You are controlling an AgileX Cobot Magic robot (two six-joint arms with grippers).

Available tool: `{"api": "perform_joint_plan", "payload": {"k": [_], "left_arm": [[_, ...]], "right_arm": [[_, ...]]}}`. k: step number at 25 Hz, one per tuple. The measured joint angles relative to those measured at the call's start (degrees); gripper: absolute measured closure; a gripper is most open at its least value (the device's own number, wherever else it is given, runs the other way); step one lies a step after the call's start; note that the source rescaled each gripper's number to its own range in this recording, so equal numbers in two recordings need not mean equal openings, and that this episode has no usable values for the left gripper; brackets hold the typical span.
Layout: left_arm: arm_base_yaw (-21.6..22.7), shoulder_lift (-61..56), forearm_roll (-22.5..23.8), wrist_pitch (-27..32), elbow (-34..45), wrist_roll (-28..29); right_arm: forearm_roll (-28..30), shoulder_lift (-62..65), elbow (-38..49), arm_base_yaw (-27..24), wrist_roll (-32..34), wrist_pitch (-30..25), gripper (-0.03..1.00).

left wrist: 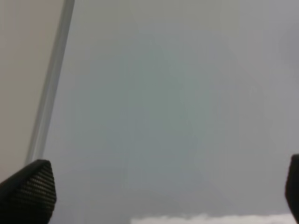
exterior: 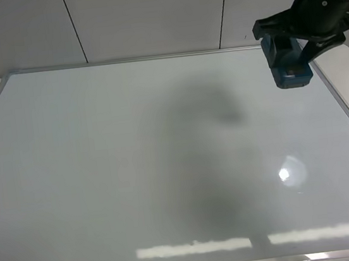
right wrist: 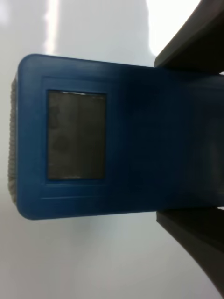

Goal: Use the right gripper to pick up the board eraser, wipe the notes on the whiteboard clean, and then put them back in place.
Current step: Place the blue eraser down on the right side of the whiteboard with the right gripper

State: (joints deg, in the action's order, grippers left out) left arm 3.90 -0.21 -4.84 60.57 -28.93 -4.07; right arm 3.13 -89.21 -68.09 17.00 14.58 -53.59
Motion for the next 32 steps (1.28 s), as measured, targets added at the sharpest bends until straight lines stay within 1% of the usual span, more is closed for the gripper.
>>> {"api": "perform_joint_plan", "payload": {"k": [5,13,20,24,32], "left_arm": [[0.0,0.0,0.0,0.0,0.0,0.0],[0.0,0.0,0.0,0.0,0.0,0.0],[0.0,0.0,0.0,0.0,0.0,0.0],[0.0,0.0,0.0,0.0,0.0,0.0],[0.0,0.0,0.0,0.0,0.0,0.0]], "right_arm": [[-1.1,0.5,6.4,-2.3,1.0,2.0,0.95],[-2.4,0.6,15.9,-3.1,1.2,11.3,0.95],[-2.5,0.6,21.9,-4.0,2.6,15.8,0.95],[-2.5,0.5,24.0,-4.0,3.1,17.0,0.95],[-2.5,-1.4,24.4,-4.0,5.0,18.0,0.95]]}}
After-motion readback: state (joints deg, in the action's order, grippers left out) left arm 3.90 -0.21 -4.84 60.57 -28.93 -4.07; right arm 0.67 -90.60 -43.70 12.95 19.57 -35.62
